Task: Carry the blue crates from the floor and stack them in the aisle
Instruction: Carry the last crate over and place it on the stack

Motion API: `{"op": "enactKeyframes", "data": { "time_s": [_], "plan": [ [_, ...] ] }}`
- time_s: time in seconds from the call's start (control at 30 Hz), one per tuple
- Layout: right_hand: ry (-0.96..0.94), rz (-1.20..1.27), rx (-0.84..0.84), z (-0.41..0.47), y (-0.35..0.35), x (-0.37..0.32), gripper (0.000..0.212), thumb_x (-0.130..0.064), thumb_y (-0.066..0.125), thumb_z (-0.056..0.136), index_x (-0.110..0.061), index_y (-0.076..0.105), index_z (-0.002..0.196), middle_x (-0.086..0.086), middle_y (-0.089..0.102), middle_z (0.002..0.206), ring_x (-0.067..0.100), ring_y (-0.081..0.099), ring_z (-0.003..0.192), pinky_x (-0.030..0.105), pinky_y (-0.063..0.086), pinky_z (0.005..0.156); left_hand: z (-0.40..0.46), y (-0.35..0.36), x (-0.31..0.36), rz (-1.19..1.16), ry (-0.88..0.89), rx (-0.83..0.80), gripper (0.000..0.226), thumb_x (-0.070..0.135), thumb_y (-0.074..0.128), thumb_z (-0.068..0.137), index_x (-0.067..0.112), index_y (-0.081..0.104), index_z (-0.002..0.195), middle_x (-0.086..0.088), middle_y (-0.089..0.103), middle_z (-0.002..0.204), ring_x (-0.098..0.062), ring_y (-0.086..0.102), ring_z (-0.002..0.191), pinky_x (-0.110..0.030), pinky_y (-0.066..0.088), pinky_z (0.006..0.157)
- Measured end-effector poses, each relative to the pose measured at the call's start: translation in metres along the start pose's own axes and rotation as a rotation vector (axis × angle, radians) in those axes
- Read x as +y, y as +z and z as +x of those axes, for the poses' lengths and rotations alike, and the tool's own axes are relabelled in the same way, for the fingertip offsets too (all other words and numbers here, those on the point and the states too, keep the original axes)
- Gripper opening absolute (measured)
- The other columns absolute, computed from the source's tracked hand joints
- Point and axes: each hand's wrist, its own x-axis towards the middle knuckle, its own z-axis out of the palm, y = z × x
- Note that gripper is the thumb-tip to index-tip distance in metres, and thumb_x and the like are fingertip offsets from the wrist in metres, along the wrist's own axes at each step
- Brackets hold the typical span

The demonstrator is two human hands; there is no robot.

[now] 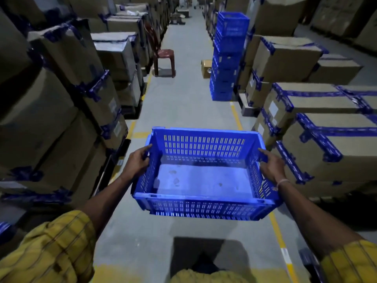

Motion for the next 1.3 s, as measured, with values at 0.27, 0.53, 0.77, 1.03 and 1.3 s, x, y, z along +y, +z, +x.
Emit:
{"op": "enactKeyframes", "data": {
  "time_s": [0.27, 0.53, 0.77, 1.03, 1.3],
  "plan": [
    [-0.03, -0.01, -0.044, 0.207, 0.016, -0.079, 0.058, -0.005, 0.052, 0.089, -0.027, 0.052, 0.143, 0.016, 0.065, 0.128, 0.038, 0.064, 0.105, 0.047, 0.055, 0.089, 0.202, -0.005, 0.008, -0.078, -0.014, 0.009, 0.067, 0.025, 0.046, 0.077, 0.023, 0.055, 0.144, -0.005, 0.074, 0.106, -0.022, 0.071, 0.078, -0.042, 0.058, 0.073],
    [-0.027, -0.016, 0.002, 0.412, 0.085, -0.146, 0.058, -0.006, 0.053, 0.087, -0.028, 0.055, 0.141, 0.019, 0.064, 0.124, 0.038, 0.062, 0.106, 0.043, 0.053, 0.091, 0.435, -0.001, -0.019, -0.093, 0.021, 0.03, 0.05, 0.022, 0.054, 0.082, 0.051, 0.056, 0.124, -0.003, 0.072, 0.112, -0.023, 0.07, 0.094, -0.039, 0.056, 0.081],
    [0.055, 0.012, 0.045, 0.586, 0.142, -0.22, 0.062, -0.006, 0.058, 0.082, -0.029, 0.057, 0.139, 0.023, 0.064, 0.121, 0.04, 0.063, 0.107, 0.044, 0.052, 0.095, 0.657, -0.02, -0.021, 0.012, 0.05, -0.024, 0.055, -0.001, 0.058, 0.086, 0.014, 0.06, 0.14, -0.013, 0.072, 0.118, -0.028, 0.071, 0.099, -0.03, 0.048, 0.08],
    [0.095, 0.052, 0.079, 0.745, 0.162, -0.307, 0.061, -0.001, 0.062, 0.081, -0.022, 0.059, 0.138, 0.02, 0.069, 0.116, 0.036, 0.066, 0.102, 0.037, 0.051, 0.087, 0.881, -0.04, -0.021, 0.022, 0.113, -0.175, 0.074, 0.023, 0.046, 0.076, 0.024, 0.047, 0.15, -0.009, 0.07, 0.124, -0.03, 0.071, 0.098, -0.045, 0.058, 0.084],
    [0.062, 0.135, 0.058, 0.972, 0.198, -0.352, 0.065, -0.005, 0.056, 0.08, -0.026, 0.053, 0.141, 0.009, 0.066, 0.127, 0.034, 0.063, 0.114, 0.043, 0.051, 0.094, 1.094, -0.023, 0.009, 0.004, 0.172, -0.096, 0.061, 0.006, 0.055, 0.084, 0.014, 0.053, 0.145, -0.003, 0.067, 0.12, -0.02, 0.067, 0.098, -0.035, 0.051, 0.086]
  ]
}}
